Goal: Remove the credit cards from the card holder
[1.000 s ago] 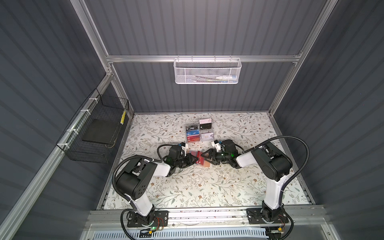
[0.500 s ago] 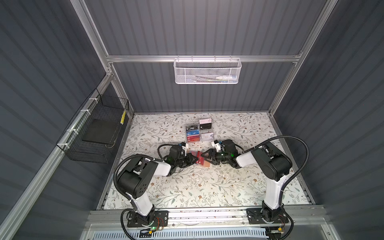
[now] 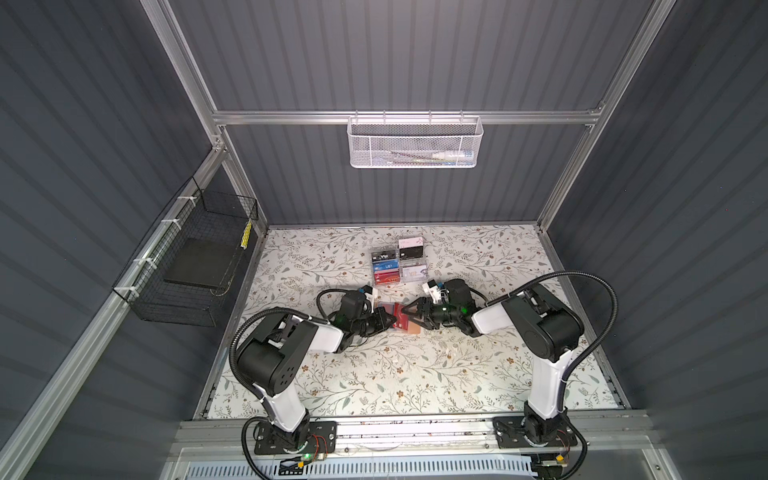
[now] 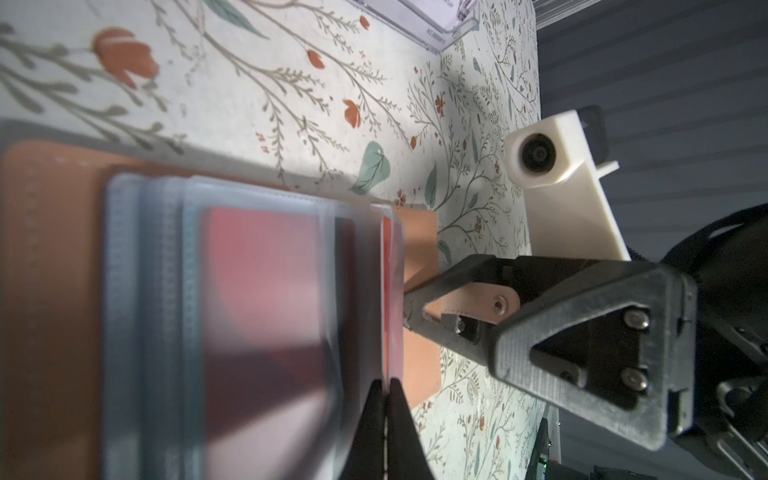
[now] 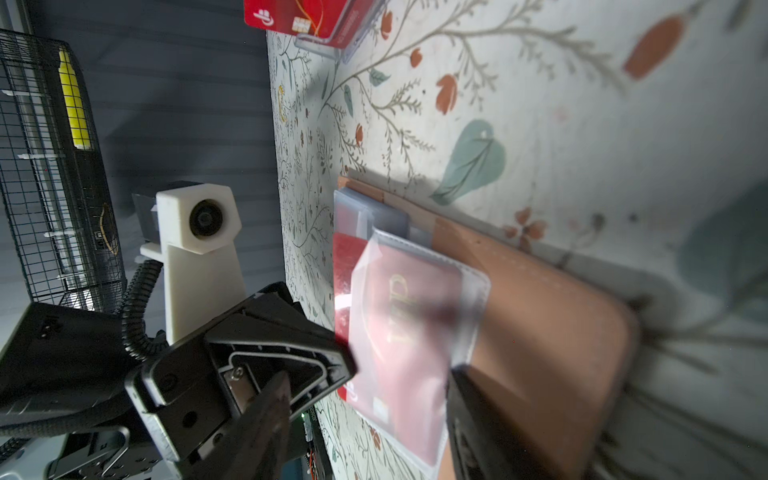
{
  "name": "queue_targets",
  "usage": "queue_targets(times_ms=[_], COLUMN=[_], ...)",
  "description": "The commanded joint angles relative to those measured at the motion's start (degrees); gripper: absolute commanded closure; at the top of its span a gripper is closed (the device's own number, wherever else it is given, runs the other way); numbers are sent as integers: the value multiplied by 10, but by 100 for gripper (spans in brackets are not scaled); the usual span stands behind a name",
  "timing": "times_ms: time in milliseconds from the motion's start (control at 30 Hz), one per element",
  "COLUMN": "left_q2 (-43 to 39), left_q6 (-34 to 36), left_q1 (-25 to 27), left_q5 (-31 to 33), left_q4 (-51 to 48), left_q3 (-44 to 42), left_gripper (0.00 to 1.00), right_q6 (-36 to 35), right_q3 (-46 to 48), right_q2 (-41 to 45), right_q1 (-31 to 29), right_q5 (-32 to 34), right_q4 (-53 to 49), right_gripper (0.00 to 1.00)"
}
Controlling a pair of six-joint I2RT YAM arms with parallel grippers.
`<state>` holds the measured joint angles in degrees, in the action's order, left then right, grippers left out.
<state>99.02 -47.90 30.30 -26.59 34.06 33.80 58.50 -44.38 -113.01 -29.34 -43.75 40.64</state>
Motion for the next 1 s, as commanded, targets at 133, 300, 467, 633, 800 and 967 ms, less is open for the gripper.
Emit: queue_targets(times_ms=[133,300,467,633,800,967], left_q2=[0,-12,-28,-35,-47,-66], left_q6=[13,17,25,33,43,65], left_q1=[5,5,4,3,-2,-4], left_q5=[15,21,29,21,28,35], left_q4=[-2,-14,-39,-47,-66,-107], left_q3=[10,10,12,16,19,32], left_gripper=[100,100,100,100,100,100], right_q6=[-1,-1,-1,-1,-1,0], right_q3=[-2,-2,-1,-1,-1,0], right_q2=[-23,-23,-20,-20,-20,-18], right_q1=[-5,-5,-5,-5,-5,-5], right_q5=[2,2,2,1,-1,-1], right_q4=[-36,-36,-36,-36,-36,-35], right_gripper=[39,38,38,37,37,36])
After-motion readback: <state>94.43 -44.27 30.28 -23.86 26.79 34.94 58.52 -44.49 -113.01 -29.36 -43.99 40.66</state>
